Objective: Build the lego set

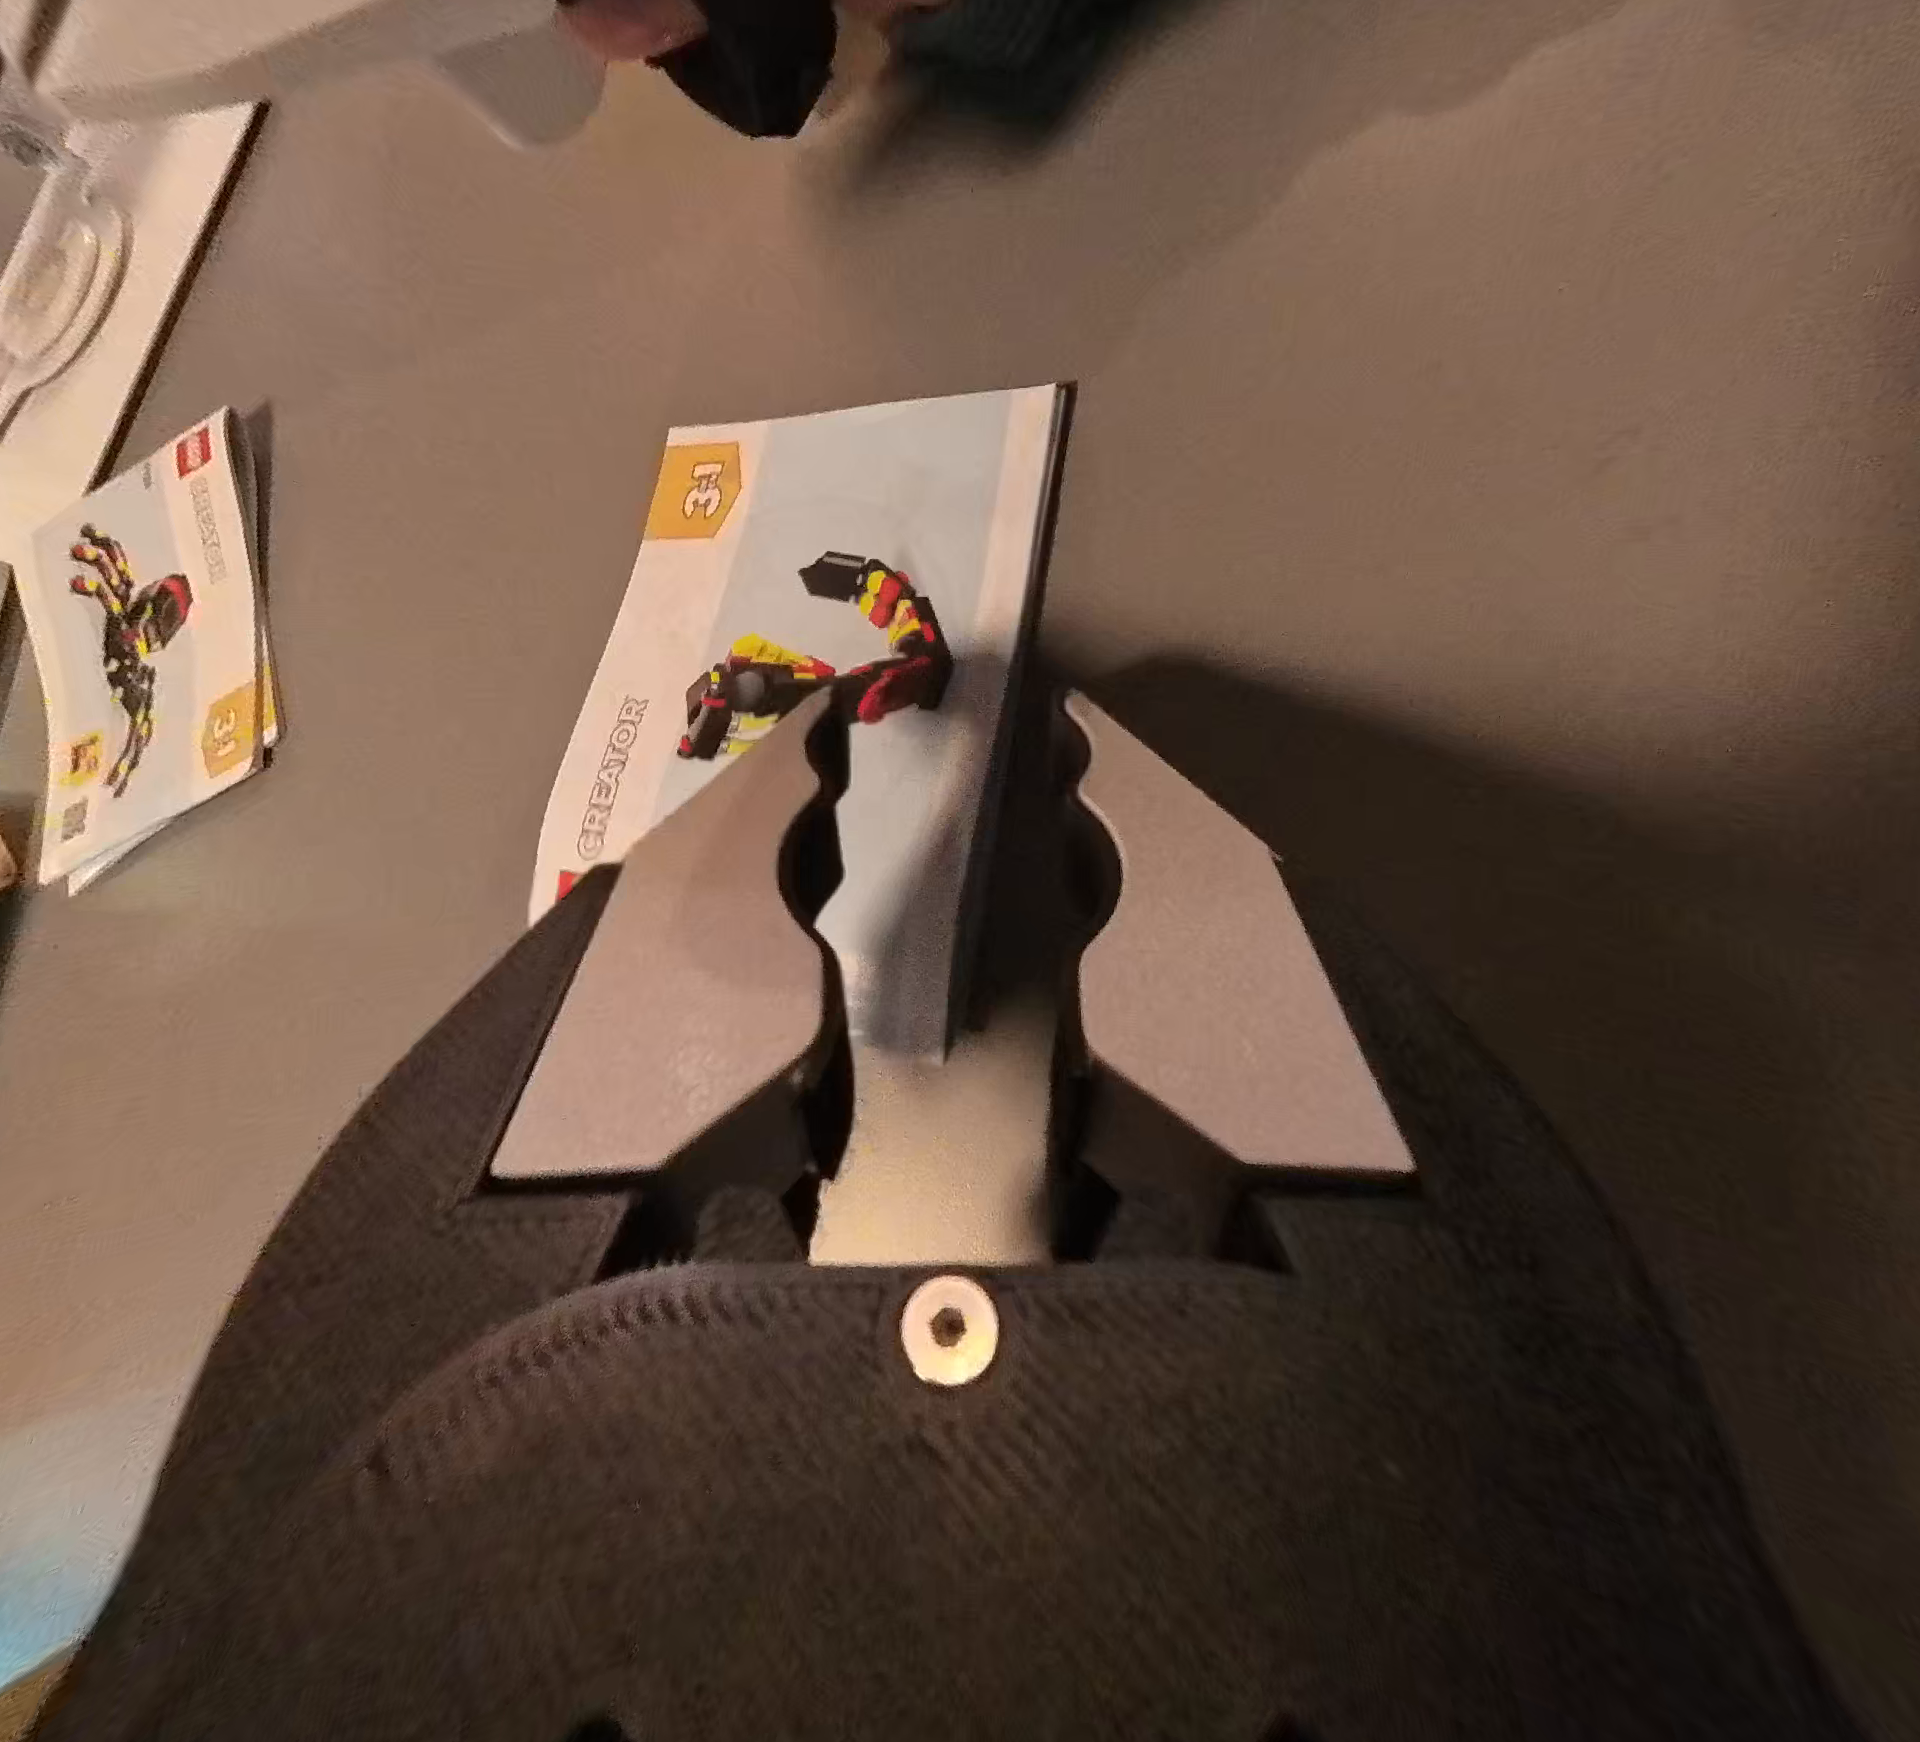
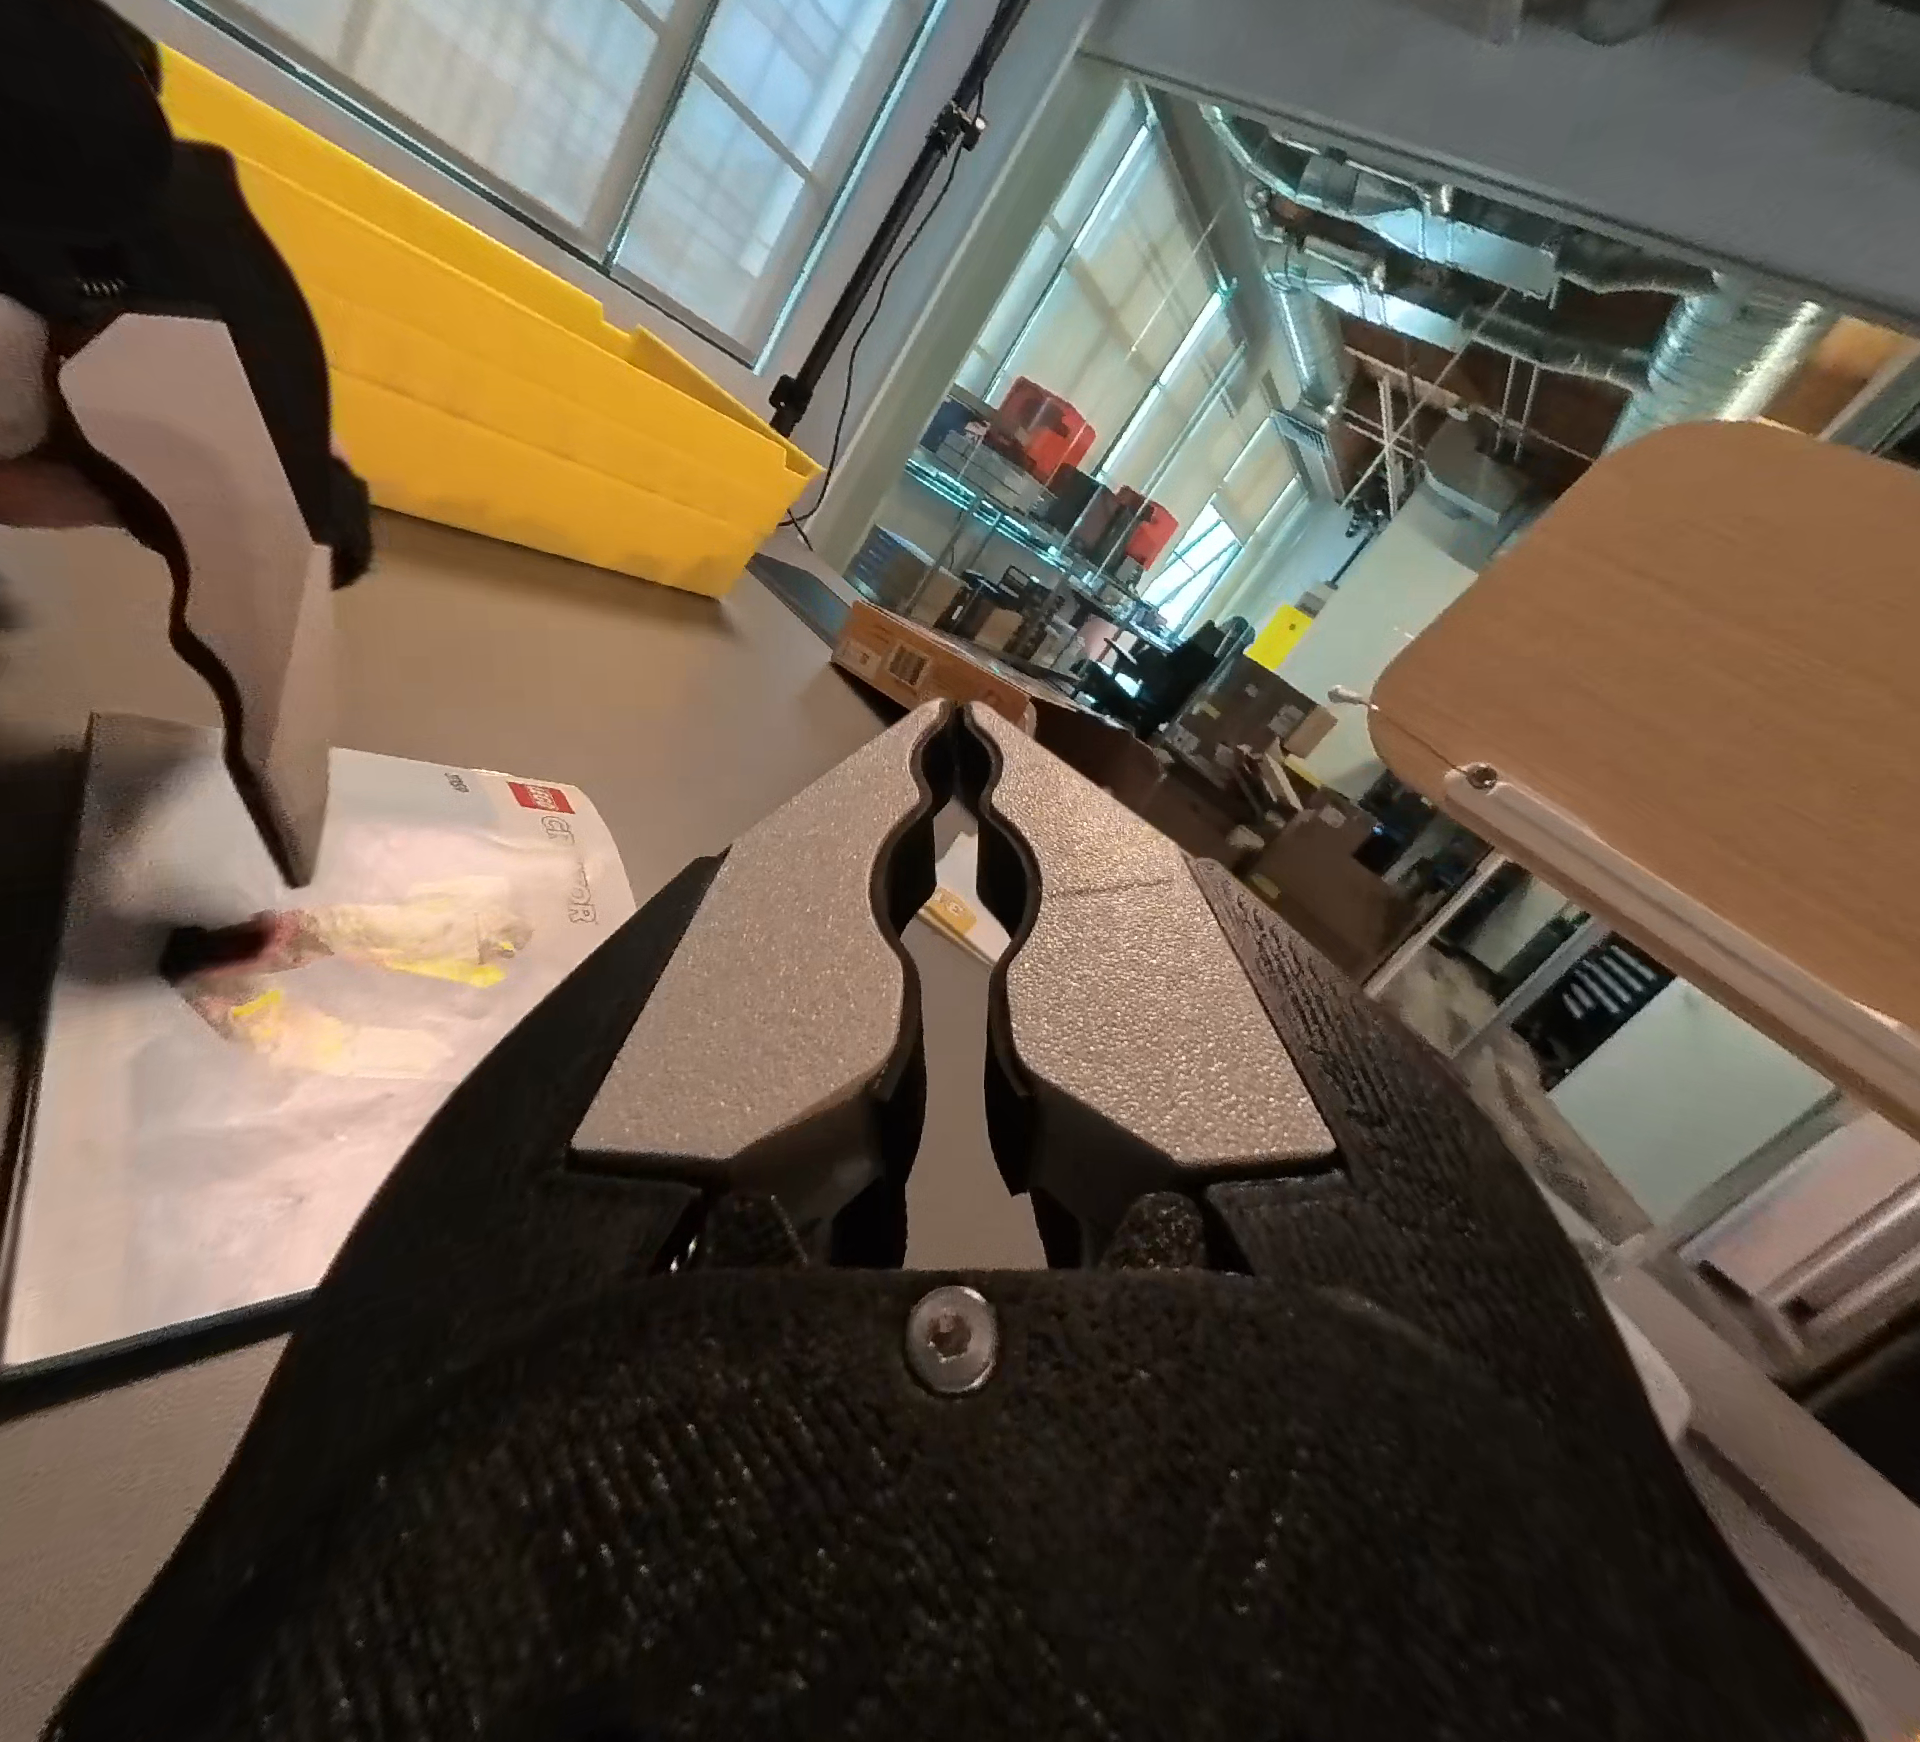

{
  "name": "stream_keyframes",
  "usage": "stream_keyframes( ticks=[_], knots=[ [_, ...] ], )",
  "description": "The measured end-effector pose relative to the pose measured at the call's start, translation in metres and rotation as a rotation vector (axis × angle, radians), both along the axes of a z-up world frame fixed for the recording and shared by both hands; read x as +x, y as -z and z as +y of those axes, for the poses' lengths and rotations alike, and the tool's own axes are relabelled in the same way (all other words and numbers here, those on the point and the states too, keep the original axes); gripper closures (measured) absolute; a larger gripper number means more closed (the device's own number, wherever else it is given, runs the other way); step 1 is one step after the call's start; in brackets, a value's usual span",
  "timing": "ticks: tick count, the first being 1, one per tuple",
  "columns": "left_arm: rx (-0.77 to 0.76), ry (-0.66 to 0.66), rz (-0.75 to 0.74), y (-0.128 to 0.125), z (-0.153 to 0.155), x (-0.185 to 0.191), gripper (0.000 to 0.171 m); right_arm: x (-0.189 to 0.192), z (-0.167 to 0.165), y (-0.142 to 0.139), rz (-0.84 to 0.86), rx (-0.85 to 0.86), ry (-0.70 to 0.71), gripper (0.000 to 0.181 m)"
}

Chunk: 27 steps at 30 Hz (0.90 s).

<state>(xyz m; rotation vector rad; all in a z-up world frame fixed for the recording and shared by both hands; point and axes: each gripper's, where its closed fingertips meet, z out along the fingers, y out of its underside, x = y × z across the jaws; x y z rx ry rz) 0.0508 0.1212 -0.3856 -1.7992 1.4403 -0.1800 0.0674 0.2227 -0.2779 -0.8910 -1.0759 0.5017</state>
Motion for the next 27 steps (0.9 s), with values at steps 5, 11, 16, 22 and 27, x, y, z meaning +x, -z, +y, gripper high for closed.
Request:
stream_keyframes(
  ticks=[5,11,16,22,27],
  knots=[
    [-0.033,-0.090,-0.046,0.007,0.010,-0.009,0.171,0.001,0.002,0.001,0.006,-0.042,-0.003,0.181],
    [-0.162,-0.160,-0.169,0.006,0.014,-0.012,0.171,0.001,0.007,0.007,-0.036,-0.078,0.026,0.179],
    [-0.125,-0.159,-0.154,0.005,0.014,-0.012,0.171,0.001,0.001,0.051,-0.323,-0.509,-0.177,0.143],
    [-0.037,-0.176,-0.152,-0.001,0.021,-0.011,0.171,0.025,-0.016,0.069,-0.383,-1.380,-0.421,0.105],
    [0.141,-0.226,-0.126,-0.016,0.033,-0.019,0.171,0.026,-0.020,0.061,-0.244,-1.771,-0.551,0.088]
  ],
)
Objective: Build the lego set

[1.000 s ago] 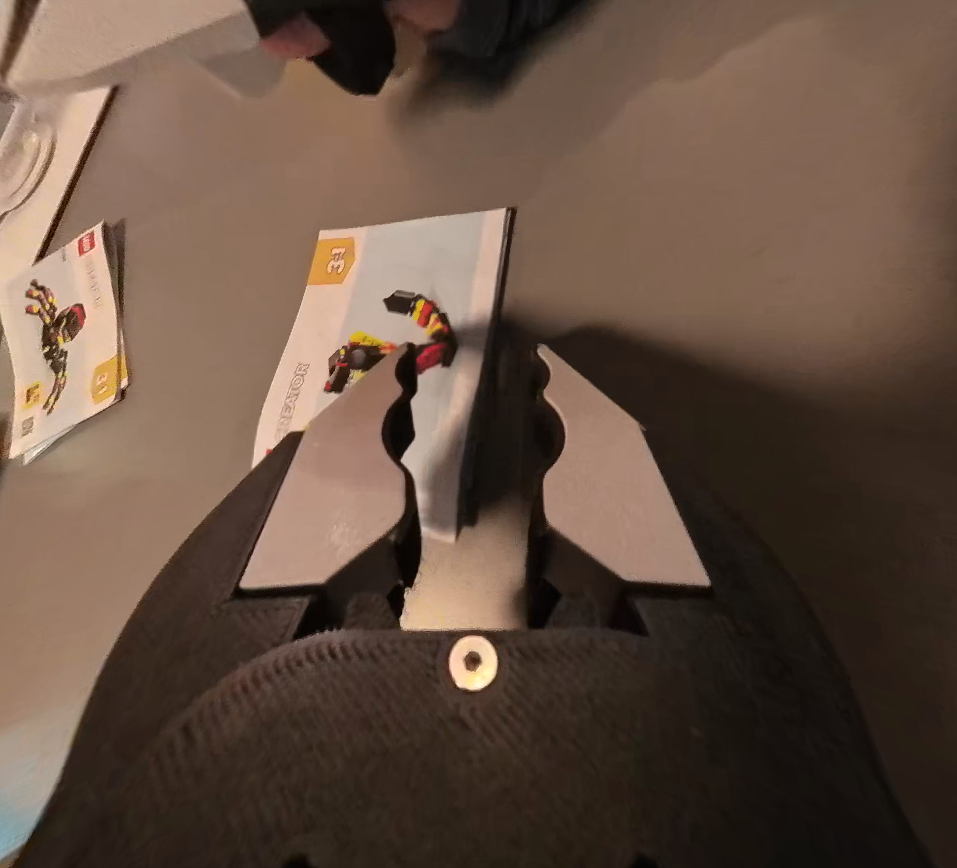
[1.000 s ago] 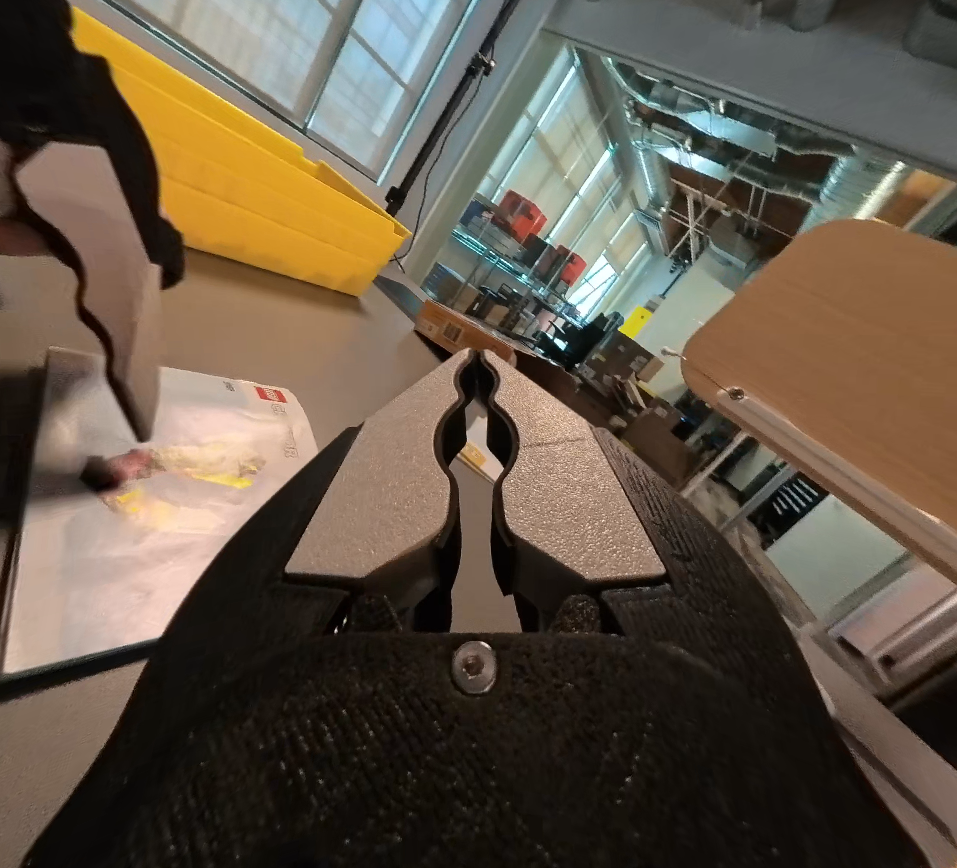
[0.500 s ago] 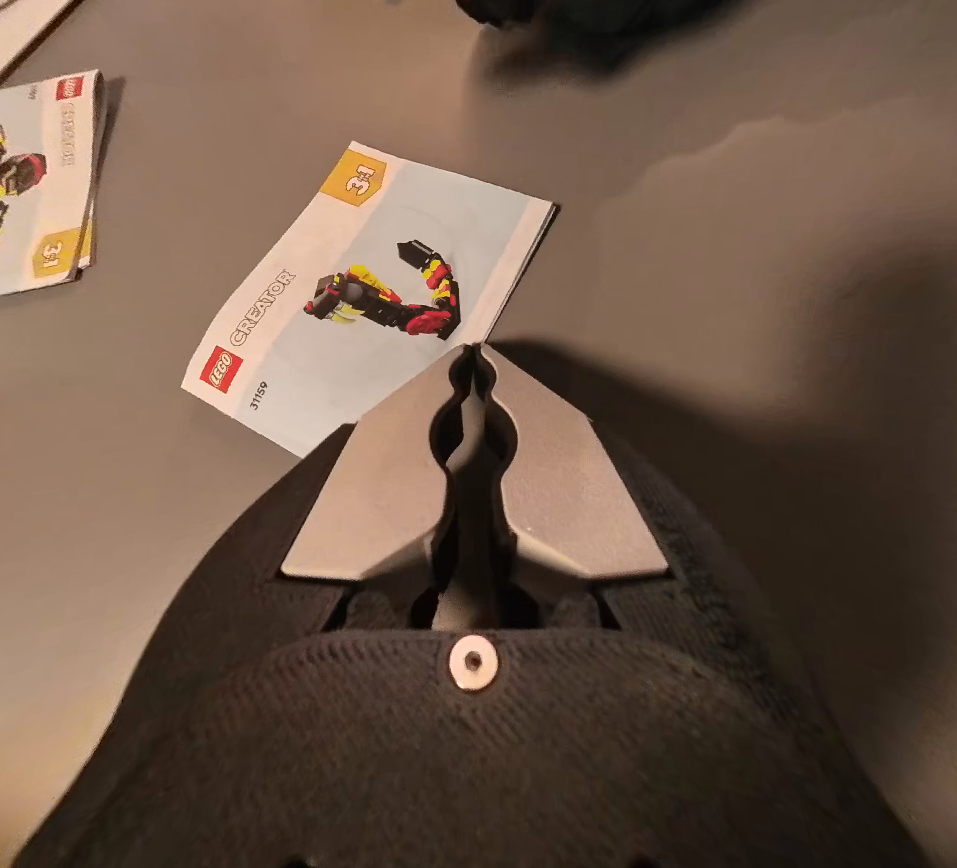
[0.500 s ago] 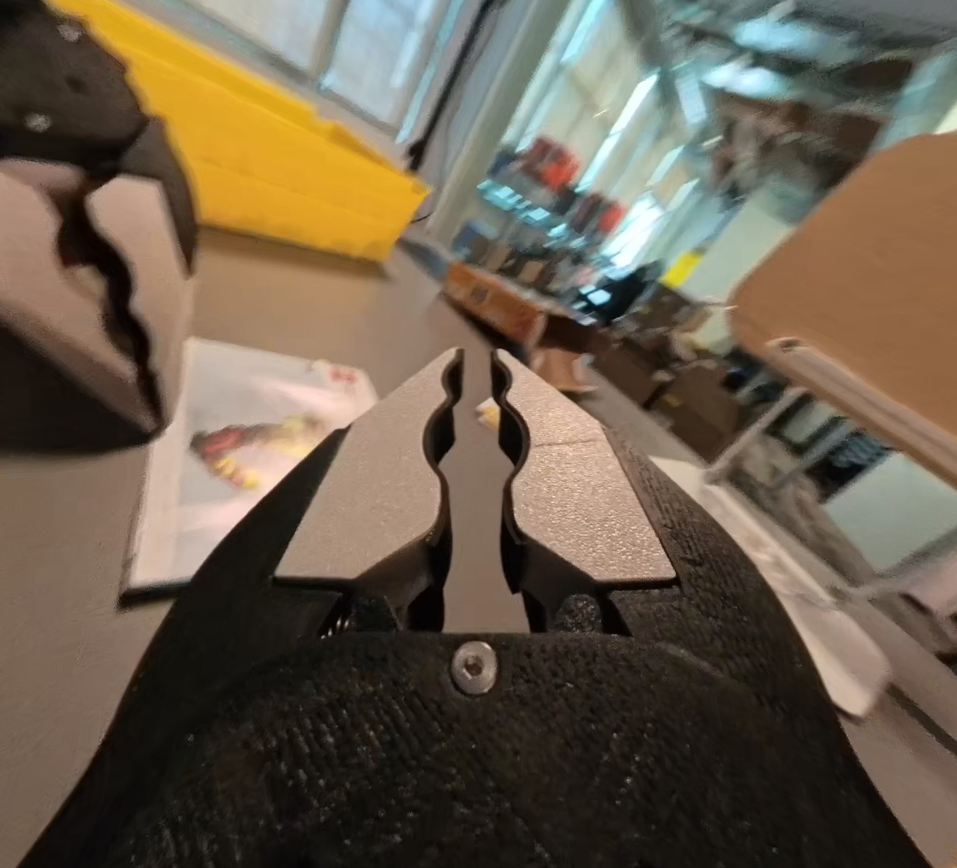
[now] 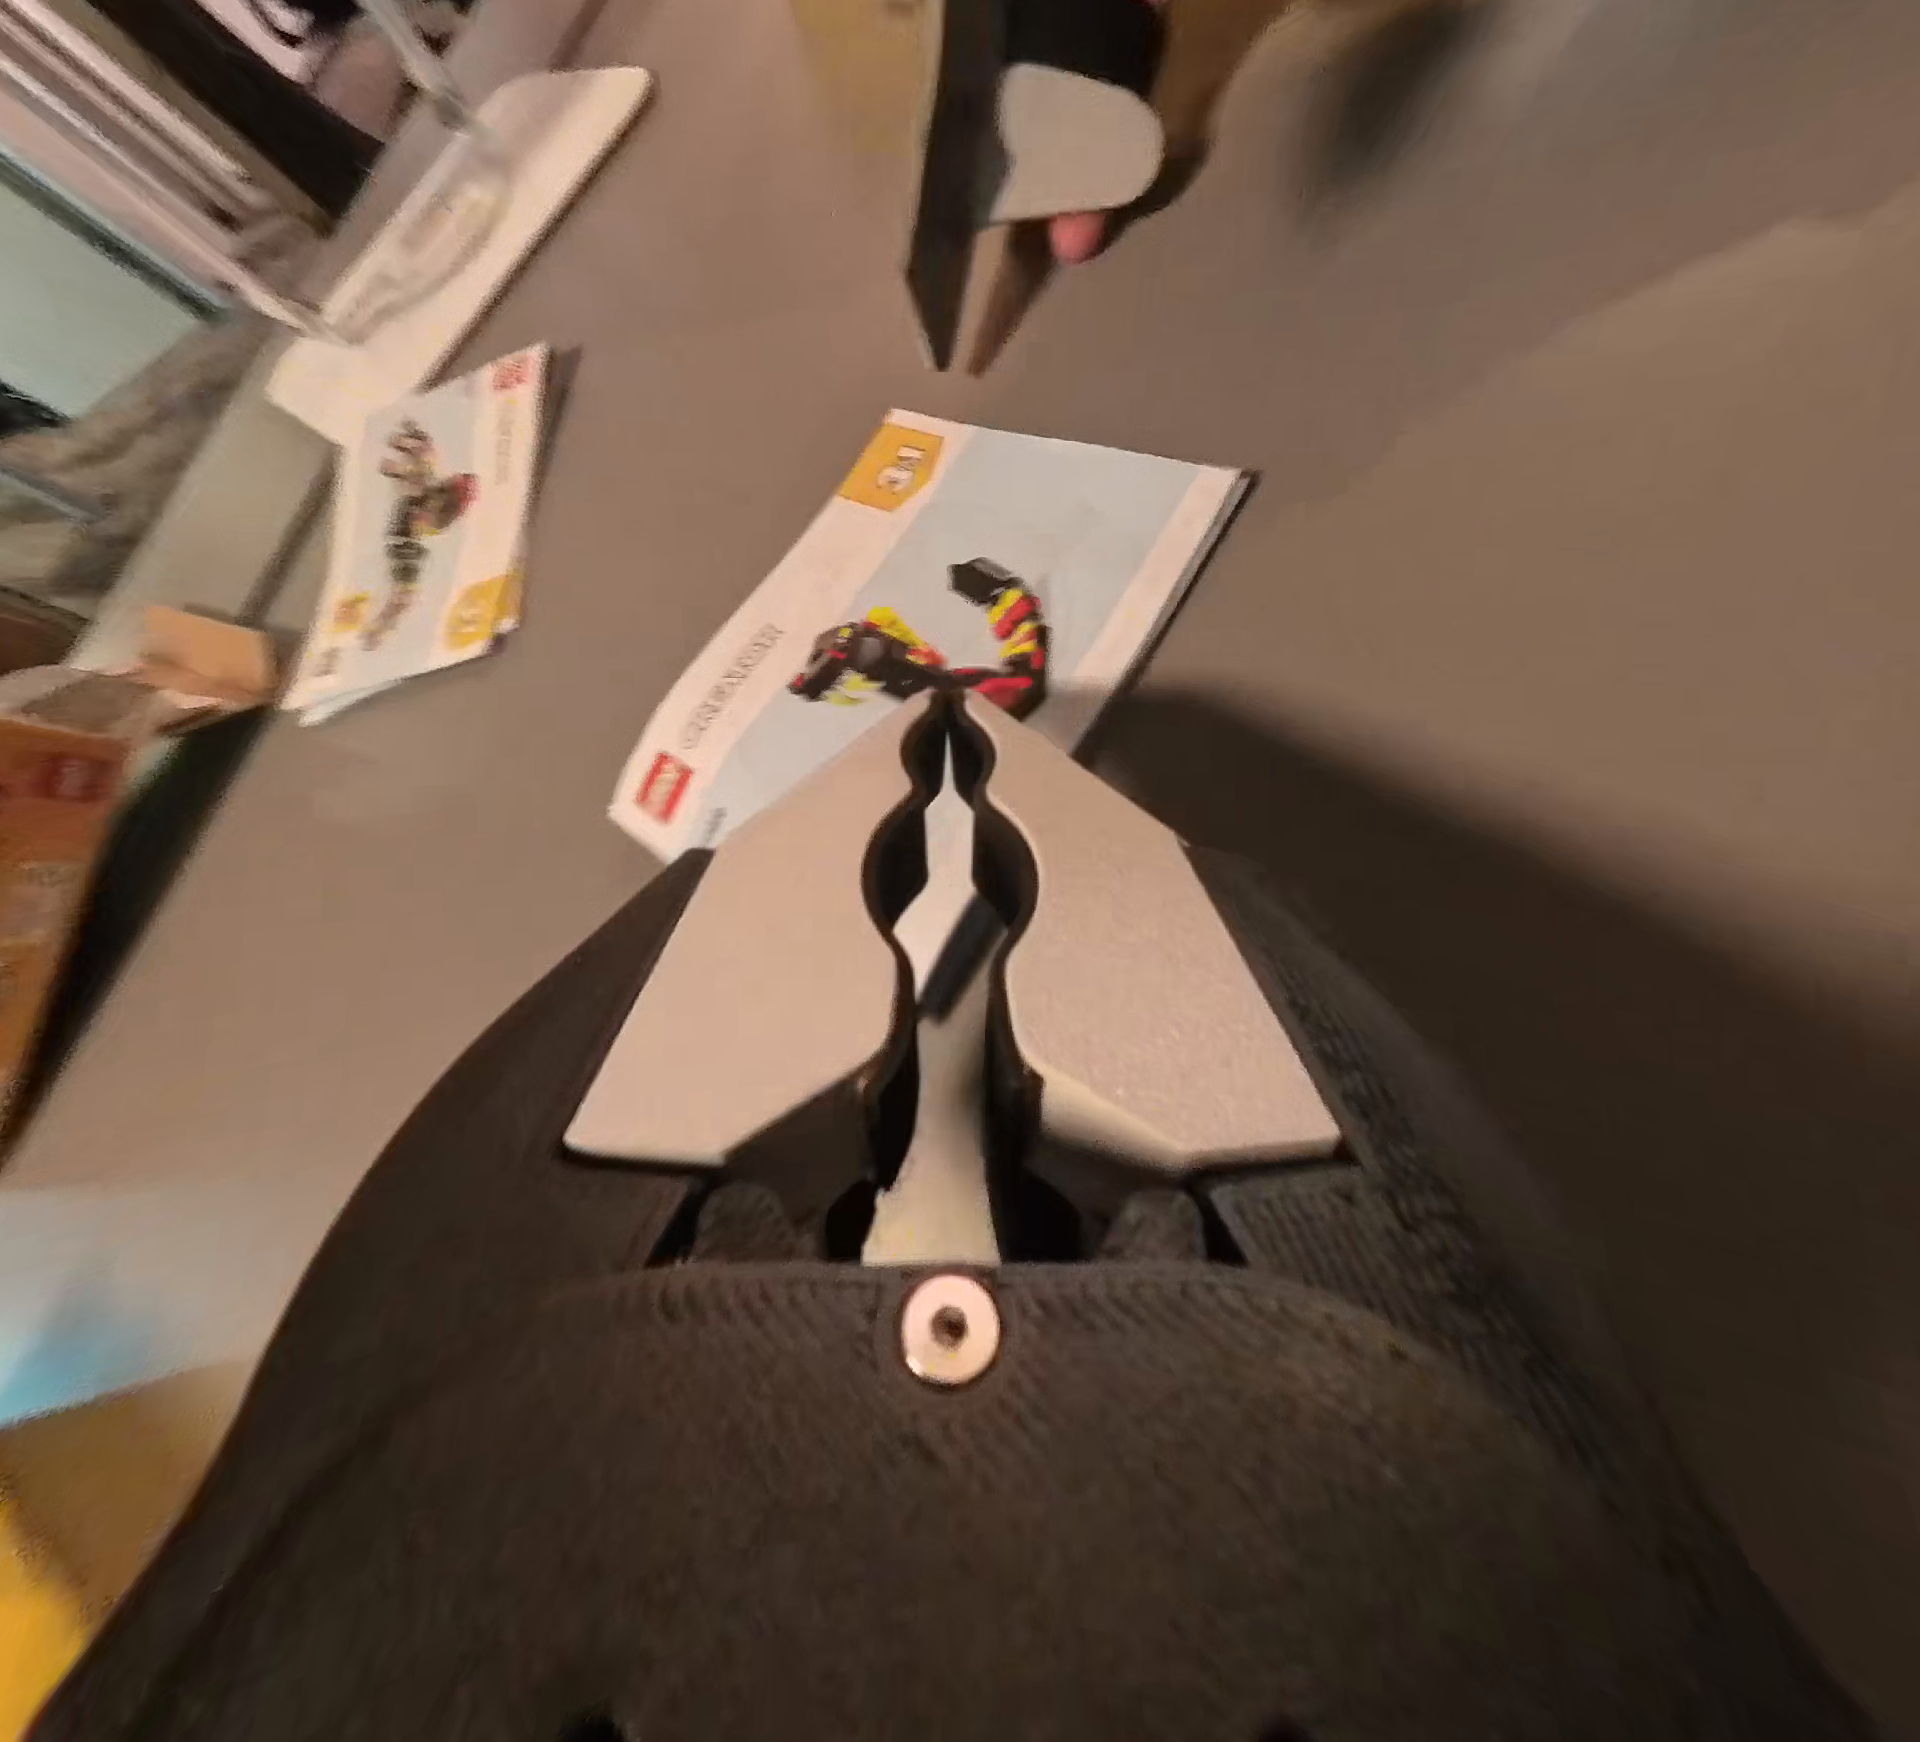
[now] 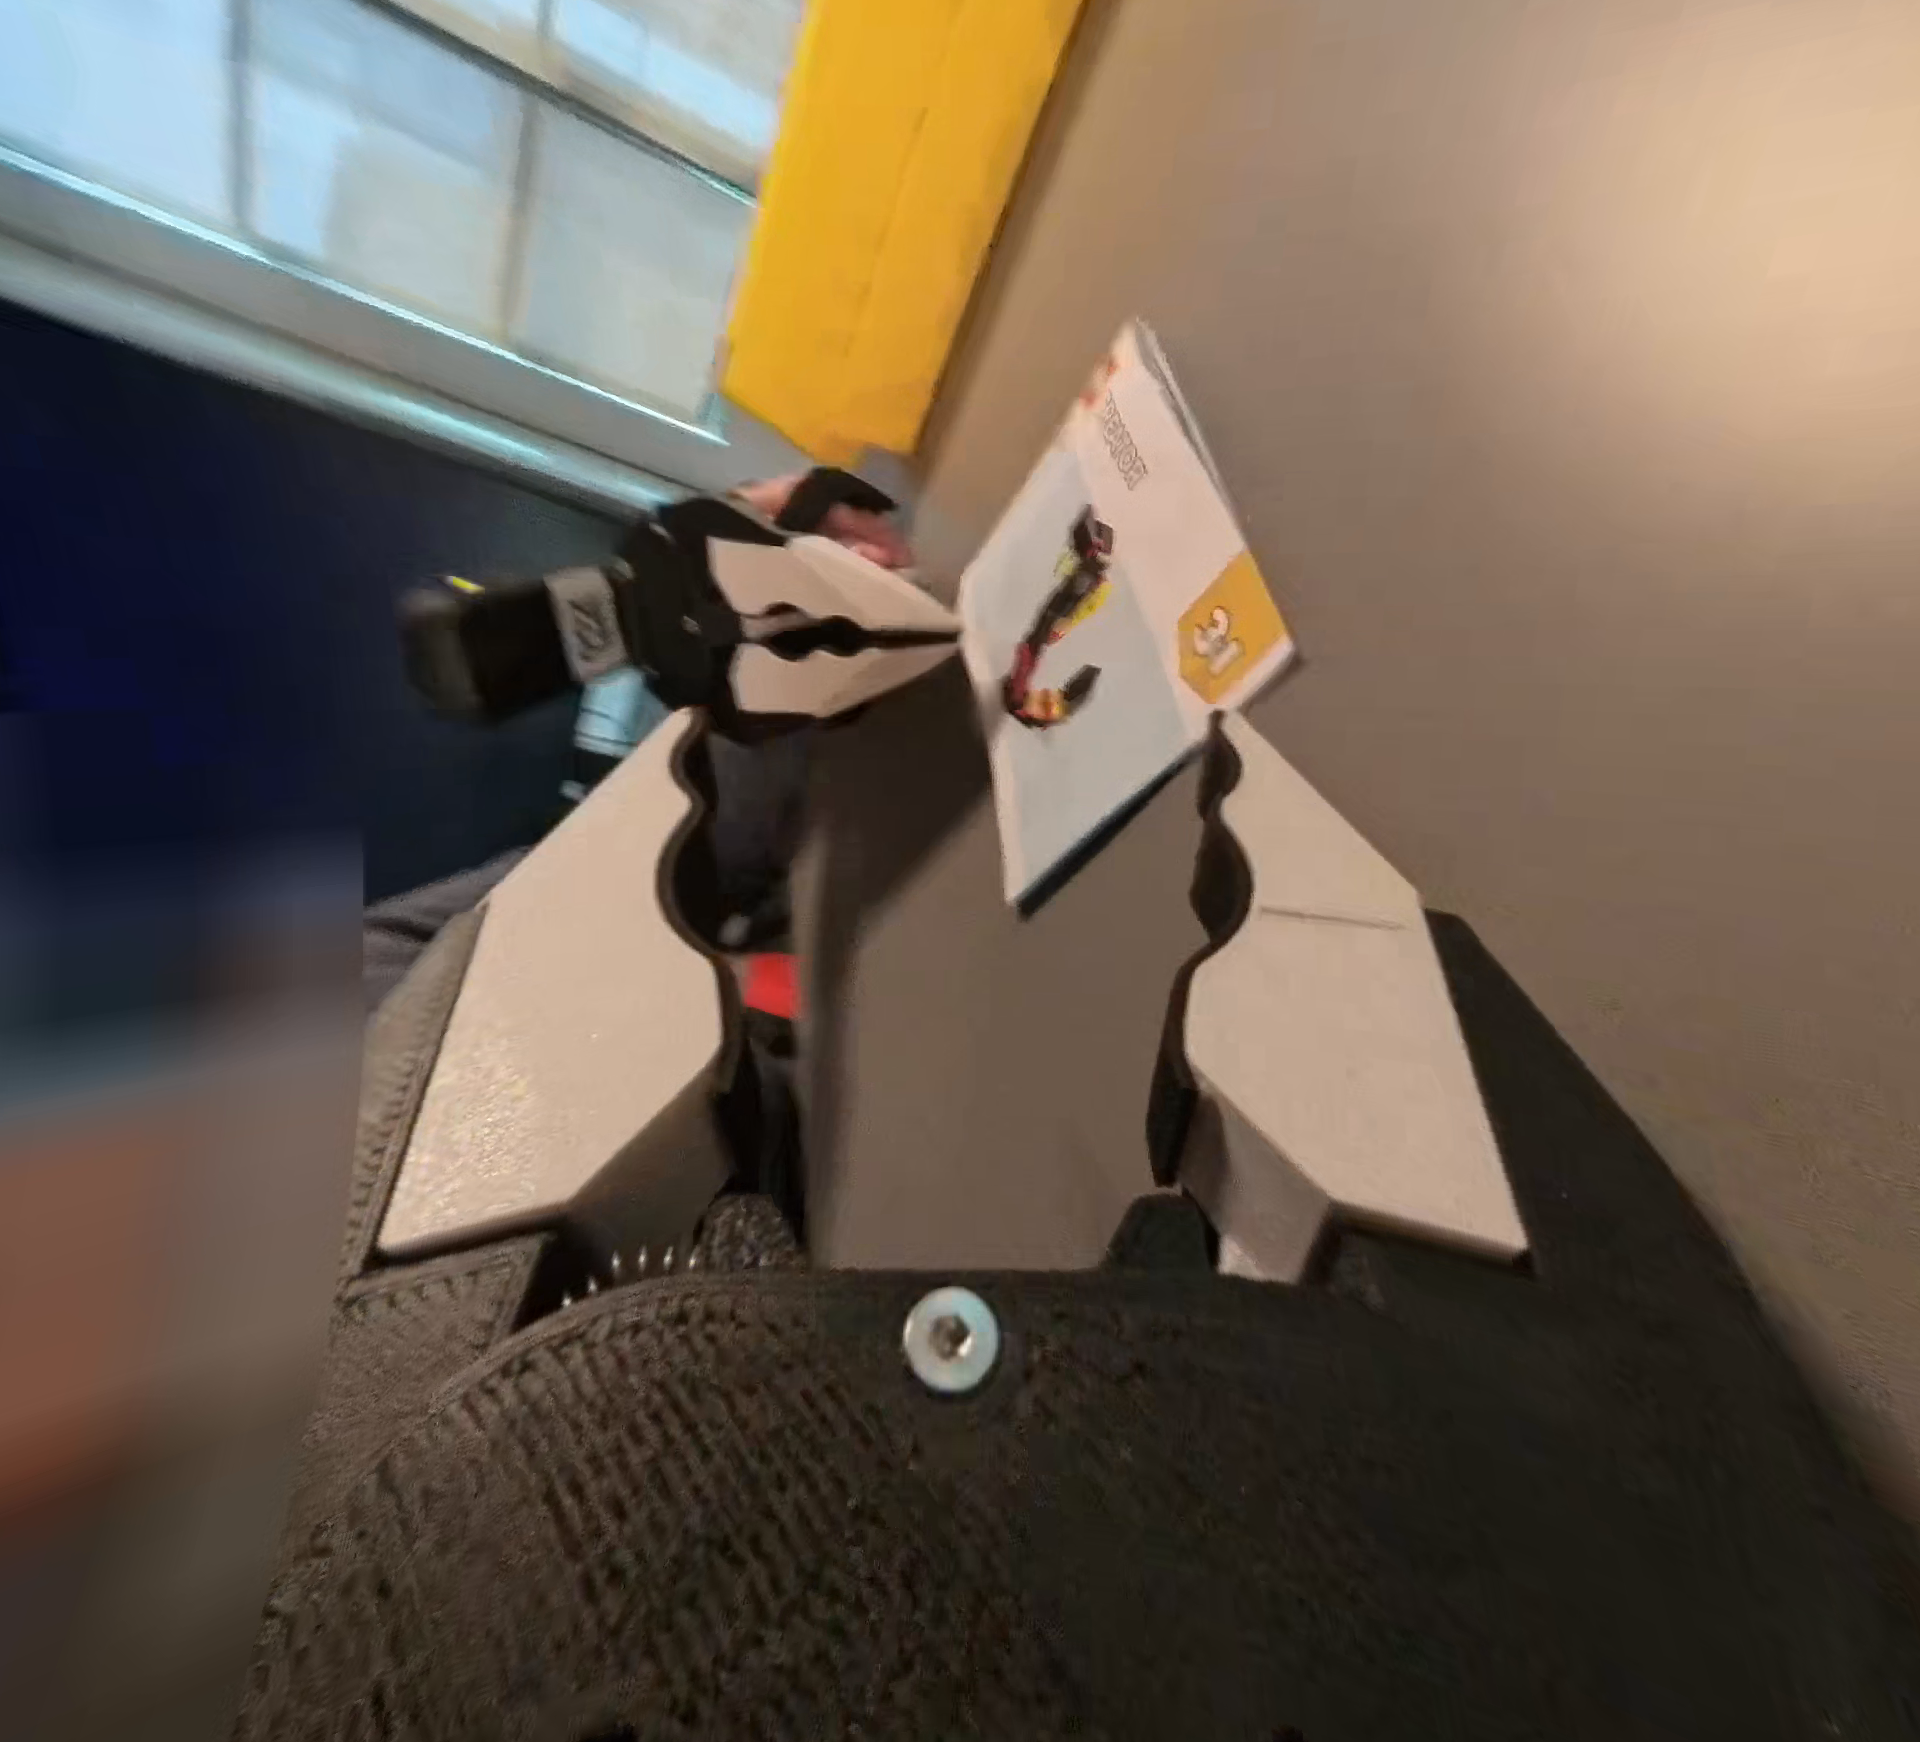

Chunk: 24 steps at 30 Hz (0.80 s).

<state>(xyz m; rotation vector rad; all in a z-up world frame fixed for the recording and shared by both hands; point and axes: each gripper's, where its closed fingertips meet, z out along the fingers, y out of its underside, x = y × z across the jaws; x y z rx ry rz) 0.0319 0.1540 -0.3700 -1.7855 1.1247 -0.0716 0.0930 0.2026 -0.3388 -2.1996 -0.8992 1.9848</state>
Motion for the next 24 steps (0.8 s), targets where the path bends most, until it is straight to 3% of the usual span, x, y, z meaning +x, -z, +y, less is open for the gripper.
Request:
stream_keyframes(
  ticks=[2,4,8,12,20,22,24],
  knots=[
    [0.063,-0.071,0.101,-0.003,0.007,-0.016,0.139,0.000,0.001,-0.006,0.017,-0.066,0.015,0.076],
    [0.019,-0.127,0.117,-0.001,0.009,-0.027,0.114,-0.001,-0.002,-0.005,-0.010,-0.074,0.010,0.067],
    [-0.173,-0.170,0.014,0.011,0.004,-0.030,0.098,-0.007,-0.017,-0.009,-0.029,-0.091,-0.027,0.053],
    [-0.223,-0.200,0.044,0.014,-0.002,-0.031,0.105,-0.013,-0.024,-0.009,-0.041,-0.065,-0.025,0.049],
    [-0.202,-0.120,0.068,0.018,-0.009,-0.012,0.143,-0.020,-0.031,-0.017,0.020,-0.123,-0.041,0.050],
    [-0.182,-0.108,0.079,0.017,-0.009,-0.011,0.144,-0.020,-0.029,-0.016,0.023,-0.093,-0.030,0.050],
    [-0.136,-0.096,0.107,0.014,-0.008,-0.012,0.130,-0.020,-0.028,-0.014,0.009,-0.015,-0.029,0.052]
  ],
)
